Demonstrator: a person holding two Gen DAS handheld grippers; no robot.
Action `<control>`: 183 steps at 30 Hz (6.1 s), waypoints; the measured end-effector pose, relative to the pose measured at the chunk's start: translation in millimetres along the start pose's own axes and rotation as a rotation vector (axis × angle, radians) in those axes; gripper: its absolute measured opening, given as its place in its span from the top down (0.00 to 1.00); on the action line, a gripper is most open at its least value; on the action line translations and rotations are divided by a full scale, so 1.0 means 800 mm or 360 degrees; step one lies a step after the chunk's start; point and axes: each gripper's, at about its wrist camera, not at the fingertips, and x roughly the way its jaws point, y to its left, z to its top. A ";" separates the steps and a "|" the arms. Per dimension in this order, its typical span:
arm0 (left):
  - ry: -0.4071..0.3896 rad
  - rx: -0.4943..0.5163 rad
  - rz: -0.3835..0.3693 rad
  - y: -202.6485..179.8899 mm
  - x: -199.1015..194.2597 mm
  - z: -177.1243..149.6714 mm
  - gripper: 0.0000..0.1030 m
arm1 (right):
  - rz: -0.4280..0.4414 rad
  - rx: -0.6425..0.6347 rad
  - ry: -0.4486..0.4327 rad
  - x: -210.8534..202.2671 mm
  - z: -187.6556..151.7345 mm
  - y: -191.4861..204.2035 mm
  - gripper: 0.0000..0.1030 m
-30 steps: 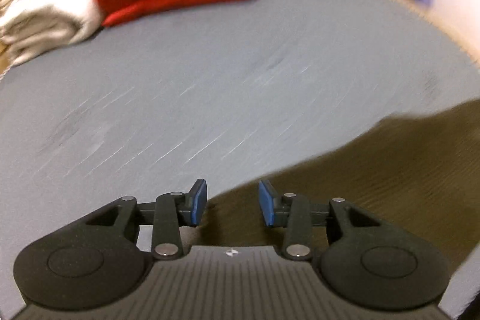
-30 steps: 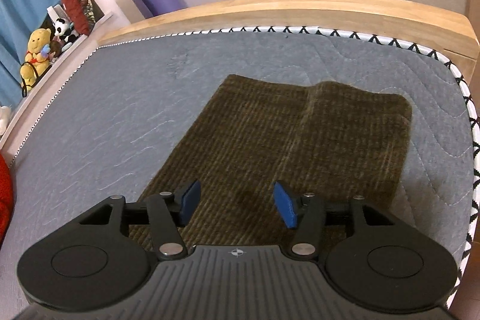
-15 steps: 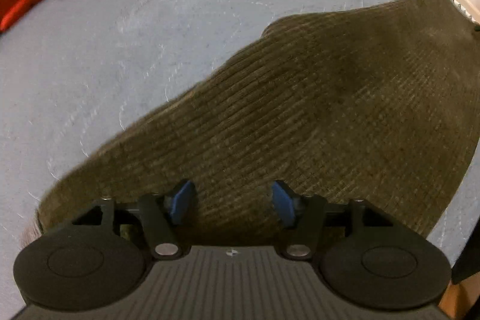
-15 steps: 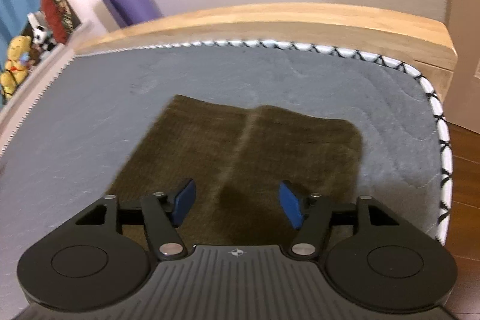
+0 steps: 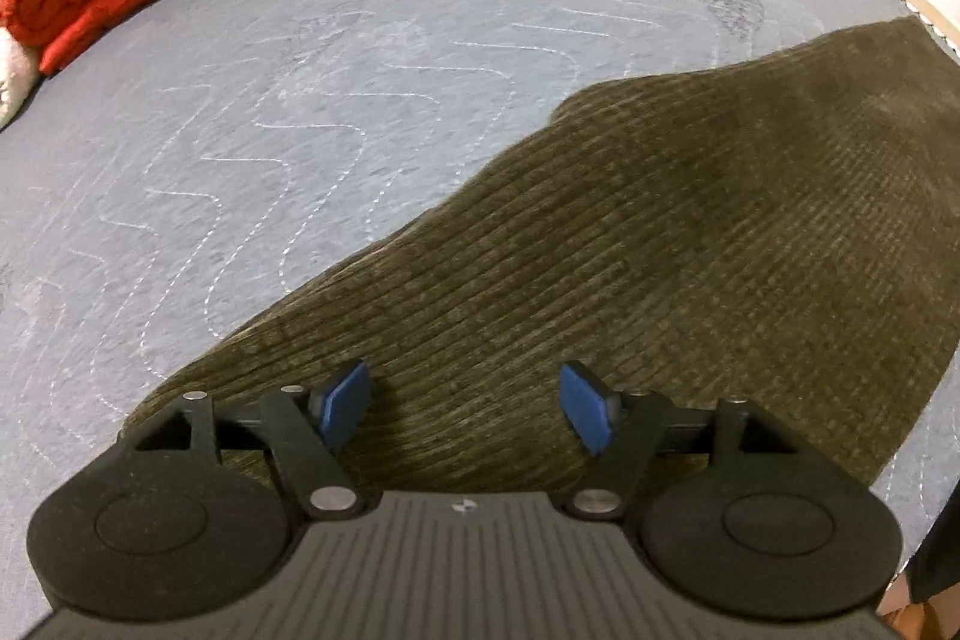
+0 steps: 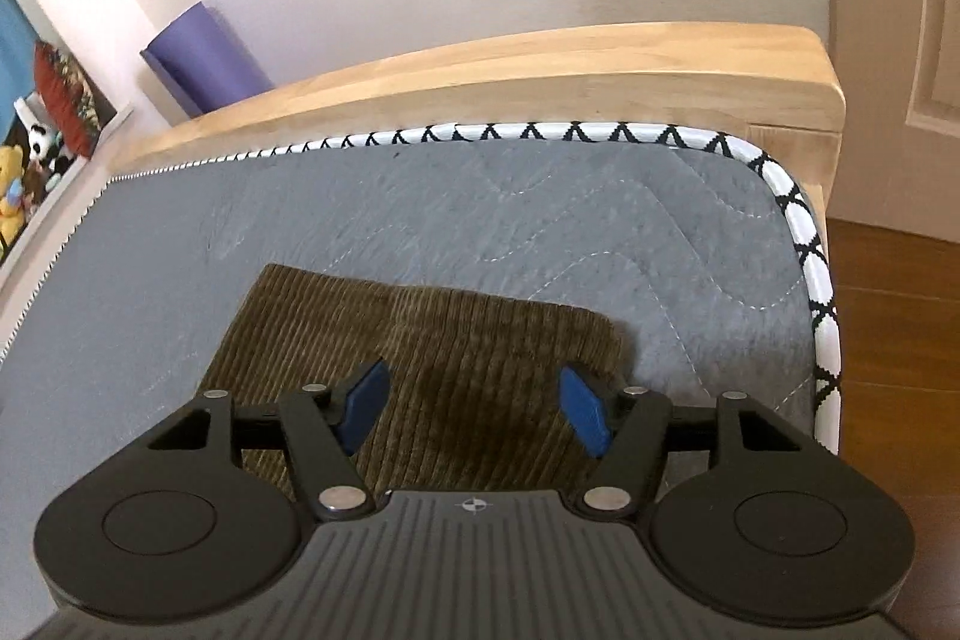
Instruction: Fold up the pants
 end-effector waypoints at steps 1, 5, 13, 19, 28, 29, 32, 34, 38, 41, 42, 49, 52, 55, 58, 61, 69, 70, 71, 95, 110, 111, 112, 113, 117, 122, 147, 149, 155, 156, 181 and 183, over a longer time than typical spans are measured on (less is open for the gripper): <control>-0.0007 -0.0003 0.0000 -0.001 -0.001 -0.002 0.26 | -0.0040 -0.0005 -0.0058 -0.007 0.004 -0.001 0.35; -0.0018 0.0007 -0.0005 -0.001 -0.001 0.002 0.24 | -0.0110 0.0031 -0.0220 -0.024 0.023 -0.022 0.30; -0.0030 0.0041 -0.0008 -0.010 -0.002 0.002 0.23 | 0.0042 -0.0010 0.0190 0.035 0.014 -0.040 0.28; -0.0035 0.0034 0.0004 -0.009 -0.001 0.002 0.22 | 0.0000 -0.0124 0.0164 0.036 0.008 -0.022 0.64; -0.0063 0.0037 0.0004 -0.009 -0.008 0.005 0.22 | 0.0227 -0.0159 0.0003 -0.017 0.000 0.013 0.80; -0.0064 0.0037 0.0008 -0.009 -0.008 0.005 0.22 | 0.0295 -0.0212 -0.0028 -0.030 -0.005 0.028 0.80; -0.0058 0.0031 0.0022 -0.007 -0.008 0.003 0.21 | 0.0628 -0.0472 -0.0052 -0.071 -0.036 0.089 0.80; -0.0057 0.0022 0.0030 -0.006 -0.008 0.002 0.21 | 0.0874 -0.0722 -0.0008 -0.099 -0.073 0.137 0.80; -0.0056 0.0002 0.0040 -0.002 -0.010 0.000 0.21 | 0.1357 -0.1291 0.0171 -0.155 -0.175 0.217 0.80; -0.0052 -0.0011 0.0042 0.002 -0.010 -0.002 0.21 | 0.1662 -0.1703 0.0482 -0.188 -0.270 0.253 0.80; -0.0049 -0.0016 0.0042 0.003 -0.010 -0.002 0.21 | 0.1723 -0.1828 0.0602 -0.196 -0.301 0.259 0.78; -0.0045 -0.0027 0.0028 0.008 -0.011 -0.002 0.21 | 0.2040 -0.2416 0.0950 -0.251 -0.409 0.257 0.51; -0.0049 -0.0021 0.0012 0.006 -0.010 0.001 0.21 | 0.2072 -0.2299 0.0867 -0.260 -0.391 0.270 0.44; -0.0052 -0.0001 0.0003 0.001 -0.009 0.002 0.21 | 0.1893 -0.2236 0.0716 -0.245 -0.379 0.281 0.40; -0.0056 0.0012 -0.0004 -0.004 -0.008 0.006 0.21 | 0.1735 -0.2243 0.0715 -0.223 -0.385 0.287 0.40; -0.0060 0.0011 -0.0003 -0.006 -0.008 0.008 0.21 | 0.1672 -0.2304 0.0798 -0.218 -0.412 0.289 0.40; -0.0064 0.0031 -0.0001 -0.006 -0.010 0.005 0.21 | 0.1638 -0.2298 0.0868 -0.215 -0.417 0.289 0.92; -0.0063 0.0031 -0.0001 -0.006 -0.010 0.005 0.21 | 0.1668 -0.2285 0.0865 -0.219 -0.411 0.289 0.92; -0.0062 0.0031 -0.0001 -0.006 -0.010 0.006 0.21 | 0.1713 -0.2298 0.0862 -0.224 -0.407 0.287 0.92; -0.0095 0.0010 -0.0007 -0.004 -0.014 0.006 0.20 | 0.1787 -0.2491 0.0568 -0.248 -0.413 0.274 0.75; -0.0162 -0.0040 -0.0059 -0.008 -0.019 0.015 0.20 | 0.2111 -0.2612 0.0803 -0.274 -0.405 0.250 0.56; -0.0189 -0.0053 -0.0078 -0.008 -0.022 0.018 0.20 | 0.2120 -0.2500 0.0793 -0.271 -0.387 0.254 0.50; -0.0225 -0.0066 -0.0106 -0.010 -0.025 0.020 0.20 | 0.2115 -0.2393 0.0775 -0.267 -0.370 0.258 0.47; -0.0267 -0.0081 -0.0140 -0.013 -0.029 0.024 0.22 | 0.2095 -0.2291 0.0753 -0.264 -0.353 0.262 0.44; -0.0386 -0.0122 -0.0302 -0.035 -0.041 0.041 0.53 | 0.1804 -0.2092 0.0727 -0.229 -0.319 0.270 0.43; -0.0520 -0.0076 -0.0441 -0.078 -0.042 0.062 0.69 | 0.1327 -0.2543 0.0813 -0.192 -0.369 0.241 0.44; -0.0427 -0.0204 -0.0367 -0.093 -0.031 0.075 0.46 | 0.0792 -0.1386 0.0841 -0.120 -0.251 0.197 0.69; -0.0456 -0.0229 -0.0432 -0.090 -0.046 0.072 0.41 | 0.0935 -0.1399 0.0761 -0.146 -0.248 0.204 0.79; -0.0512 -0.0392 -0.0850 -0.091 -0.083 0.069 0.24 | 0.1420 -0.1795 0.0476 -0.257 -0.302 0.234 0.81; -0.0500 -0.0415 -0.0932 -0.093 -0.085 0.069 0.21 | 0.1470 -0.1891 0.0435 -0.273 -0.318 0.239 0.81; -0.0421 -0.0506 -0.0609 -0.007 -0.081 0.047 0.82 | 0.2105 -0.2391 0.0662 -0.393 -0.427 0.289 0.61; -0.0428 -0.0587 -0.0571 0.030 -0.090 0.030 0.82 | 0.2221 -0.2278 0.0729 -0.399 -0.413 0.299 0.43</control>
